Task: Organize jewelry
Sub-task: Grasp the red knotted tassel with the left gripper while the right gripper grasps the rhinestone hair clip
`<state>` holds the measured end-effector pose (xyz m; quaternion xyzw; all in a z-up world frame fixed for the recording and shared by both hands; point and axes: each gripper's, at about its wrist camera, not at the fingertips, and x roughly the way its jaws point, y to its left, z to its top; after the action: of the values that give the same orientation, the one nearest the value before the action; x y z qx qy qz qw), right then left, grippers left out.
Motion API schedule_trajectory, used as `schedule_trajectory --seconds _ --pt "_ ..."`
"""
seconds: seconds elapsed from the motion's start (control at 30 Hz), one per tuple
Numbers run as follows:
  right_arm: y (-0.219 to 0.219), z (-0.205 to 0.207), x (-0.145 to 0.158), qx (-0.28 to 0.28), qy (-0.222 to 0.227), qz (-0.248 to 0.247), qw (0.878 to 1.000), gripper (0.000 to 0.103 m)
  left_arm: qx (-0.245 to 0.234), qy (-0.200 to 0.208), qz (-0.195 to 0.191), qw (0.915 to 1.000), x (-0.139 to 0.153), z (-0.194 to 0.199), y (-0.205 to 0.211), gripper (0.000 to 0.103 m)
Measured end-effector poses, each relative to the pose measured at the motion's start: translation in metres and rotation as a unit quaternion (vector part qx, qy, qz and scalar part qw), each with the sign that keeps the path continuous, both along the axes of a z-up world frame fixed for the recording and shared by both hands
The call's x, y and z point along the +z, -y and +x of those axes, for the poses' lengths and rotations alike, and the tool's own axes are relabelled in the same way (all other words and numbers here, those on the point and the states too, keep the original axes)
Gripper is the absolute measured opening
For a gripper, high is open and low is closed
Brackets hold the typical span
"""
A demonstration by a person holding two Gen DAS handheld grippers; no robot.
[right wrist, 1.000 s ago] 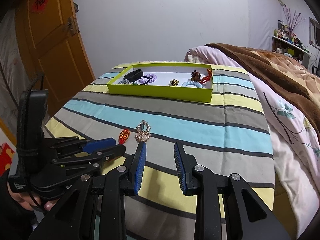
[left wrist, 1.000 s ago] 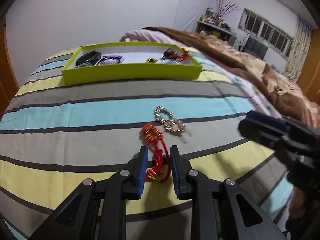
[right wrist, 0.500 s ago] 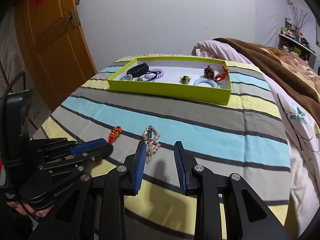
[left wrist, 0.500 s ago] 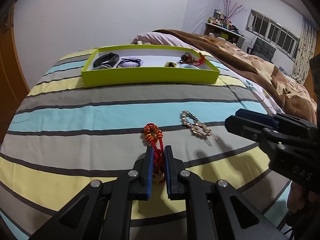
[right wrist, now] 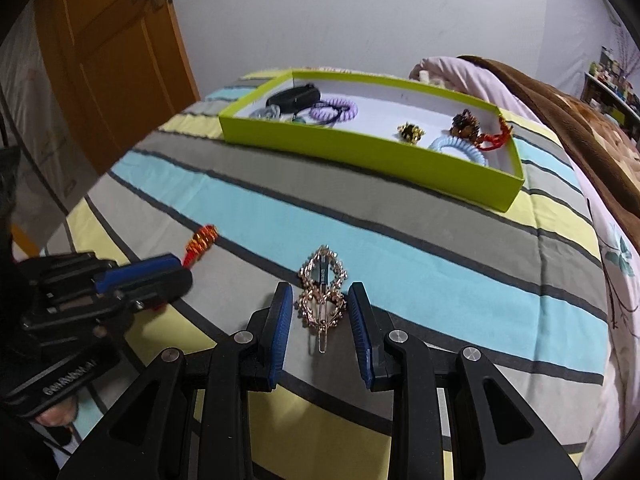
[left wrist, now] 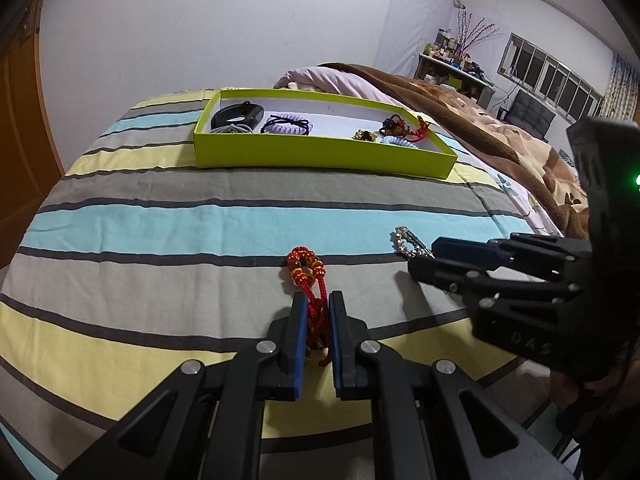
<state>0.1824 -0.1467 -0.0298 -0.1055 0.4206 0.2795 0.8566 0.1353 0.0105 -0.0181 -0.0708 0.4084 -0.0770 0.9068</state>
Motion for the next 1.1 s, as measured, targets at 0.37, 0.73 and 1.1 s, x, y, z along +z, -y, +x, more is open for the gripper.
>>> schedule_trajectory --seconds 0.37,0.73,1.1 --pt "-0.008 -0.003 0.0 0.012 0.017 -0.04 0.999 0.031 -0.001 0.002 -0.002 1.0 0.001 -0.001 -0.002 0.011" --pt "-0.007 -0.01 0.0 0.007 0.019 -0.034 0.999 0.025 0.0 0.007 0.004 1.0 0.005 -0.002 -0.003 0.011" --pt "0.006 -0.017 0.008 -0.01 0.023 -0.001 1.0 0.023 0.001 0.013 0.009 0.9999 0.01 -0.005 -0.004 0.011"
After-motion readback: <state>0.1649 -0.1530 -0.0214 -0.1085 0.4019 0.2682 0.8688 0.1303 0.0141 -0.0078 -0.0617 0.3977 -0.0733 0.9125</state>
